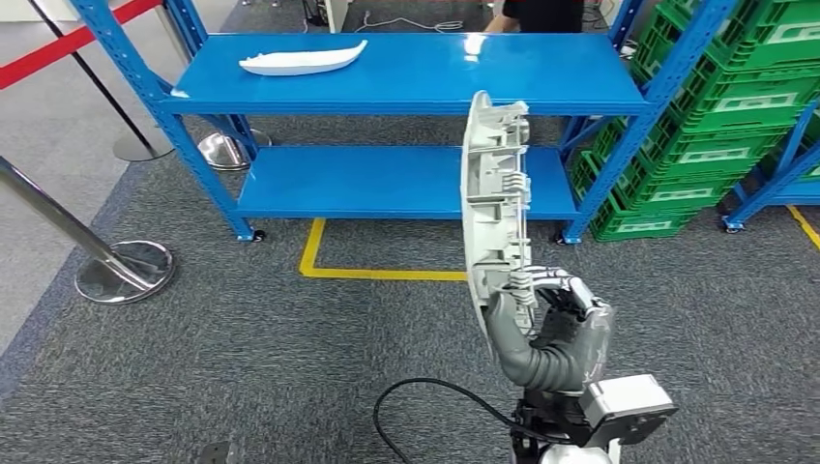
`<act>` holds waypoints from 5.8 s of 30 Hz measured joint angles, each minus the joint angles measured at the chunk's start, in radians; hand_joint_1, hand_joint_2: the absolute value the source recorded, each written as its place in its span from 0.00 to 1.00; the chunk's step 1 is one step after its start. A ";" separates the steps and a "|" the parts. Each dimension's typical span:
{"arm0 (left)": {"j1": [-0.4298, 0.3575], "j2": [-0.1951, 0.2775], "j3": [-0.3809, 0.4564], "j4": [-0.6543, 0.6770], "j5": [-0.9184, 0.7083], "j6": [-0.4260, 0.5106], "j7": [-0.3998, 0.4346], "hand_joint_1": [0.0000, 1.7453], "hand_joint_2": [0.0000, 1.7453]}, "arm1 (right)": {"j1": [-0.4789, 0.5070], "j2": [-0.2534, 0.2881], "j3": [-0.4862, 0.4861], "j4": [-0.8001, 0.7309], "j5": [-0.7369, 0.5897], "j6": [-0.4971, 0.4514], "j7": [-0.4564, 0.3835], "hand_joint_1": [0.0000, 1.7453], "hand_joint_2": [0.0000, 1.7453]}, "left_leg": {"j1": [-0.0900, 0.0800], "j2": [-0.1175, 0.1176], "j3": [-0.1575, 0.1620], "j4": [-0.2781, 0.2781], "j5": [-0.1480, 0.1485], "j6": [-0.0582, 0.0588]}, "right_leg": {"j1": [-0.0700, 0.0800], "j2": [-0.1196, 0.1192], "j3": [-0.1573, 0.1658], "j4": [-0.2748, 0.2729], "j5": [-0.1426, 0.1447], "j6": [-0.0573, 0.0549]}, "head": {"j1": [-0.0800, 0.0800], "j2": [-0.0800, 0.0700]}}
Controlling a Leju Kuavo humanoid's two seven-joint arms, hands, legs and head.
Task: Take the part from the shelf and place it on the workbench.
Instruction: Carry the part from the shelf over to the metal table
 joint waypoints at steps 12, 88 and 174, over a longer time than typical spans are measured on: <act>0.000 -0.004 0.000 0.000 -0.022 0.009 0.008 0.00 1.00 | 0.006 0.000 -0.001 -0.029 0.069 -0.013 -0.072 1.00 1.00 | 0.004 -0.001 0.003 -0.002 0.006 0.020 | -0.004 -0.004 -0.014 0.067 -0.026 0.024 | 0.012 0.000; -0.003 -0.015 0.032 0.000 -0.061 0.003 -0.015 0.00 1.00 | 0.039 0.011 -0.025 -0.108 -0.024 -0.133 -0.189 1.00 1.00 | 0.002 0.003 -0.142 0.238 -0.065 -0.025 | -0.010 -0.061 0.033 -0.012 -0.016 -0.019 | -0.008 0.000; -0.009 -0.014 0.083 -0.001 -0.133 -0.017 -0.045 0.00 1.00 | 0.086 0.020 -0.049 -0.163 0.021 -0.114 -0.204 1.00 1.00 | 0.001 -0.073 -0.069 0.060 0.000 -0.003 | -0.015 0.017 0.029 -0.004 -0.022 -0.004 | -0.004 0.000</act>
